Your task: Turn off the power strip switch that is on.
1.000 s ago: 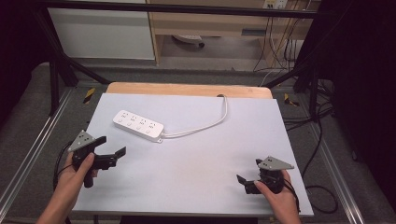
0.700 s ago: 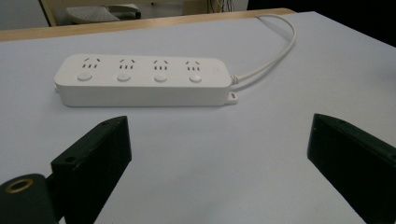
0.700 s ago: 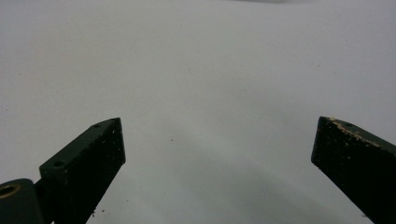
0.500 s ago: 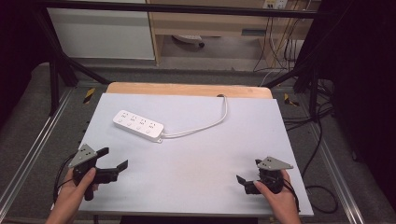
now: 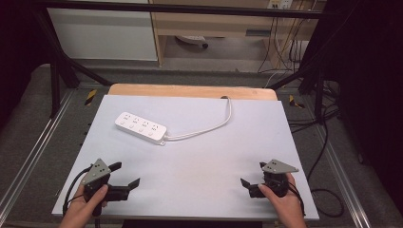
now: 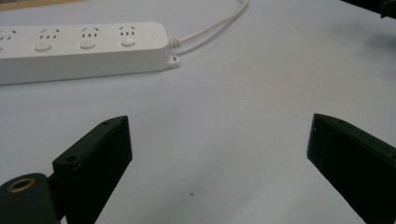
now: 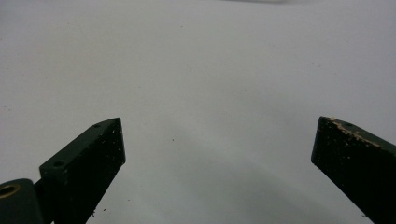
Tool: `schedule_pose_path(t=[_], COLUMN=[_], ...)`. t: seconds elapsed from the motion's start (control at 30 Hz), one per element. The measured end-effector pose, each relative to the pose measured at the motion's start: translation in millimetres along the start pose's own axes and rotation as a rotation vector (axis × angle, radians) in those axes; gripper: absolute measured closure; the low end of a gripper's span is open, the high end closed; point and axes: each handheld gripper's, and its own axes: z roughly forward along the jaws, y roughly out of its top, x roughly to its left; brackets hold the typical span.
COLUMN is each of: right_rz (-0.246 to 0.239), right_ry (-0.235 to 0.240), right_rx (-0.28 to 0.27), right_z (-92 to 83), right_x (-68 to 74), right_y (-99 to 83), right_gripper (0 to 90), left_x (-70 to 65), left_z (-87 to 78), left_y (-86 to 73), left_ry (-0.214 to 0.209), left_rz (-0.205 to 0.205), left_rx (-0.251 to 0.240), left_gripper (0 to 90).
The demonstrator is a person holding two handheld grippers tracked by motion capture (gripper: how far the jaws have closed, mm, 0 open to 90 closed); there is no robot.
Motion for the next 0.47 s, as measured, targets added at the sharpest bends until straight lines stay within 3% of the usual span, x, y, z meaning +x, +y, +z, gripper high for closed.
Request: schedule_pose_path(t=[0.17, 0.33, 0.47], right_rz=[0.0, 0.008, 0.029], right_ry=[0.0, -0.012, -0.068], right_rx=[-0.001, -0.002, 0.031], right_z=[-0.3, -0.5, 6.2], right_x=[0.0, -0.4, -2.6], right_y=[-0.3, -1.6, -4.7], right_gripper=[3.3, 3.1, 3.3], left_x=[7.7, 23.4, 27.1], left_z=[-1.8, -6.9, -10.3], left_y=[-6.4, -17.2, -17.8], left_ry=[0.022, 0.067, 0.082], left_rz=[-0.008, -0.075, -0.088], left_rx=[0.005, 0.001, -0.006], left_gripper=[6.4, 7.2, 8.1])
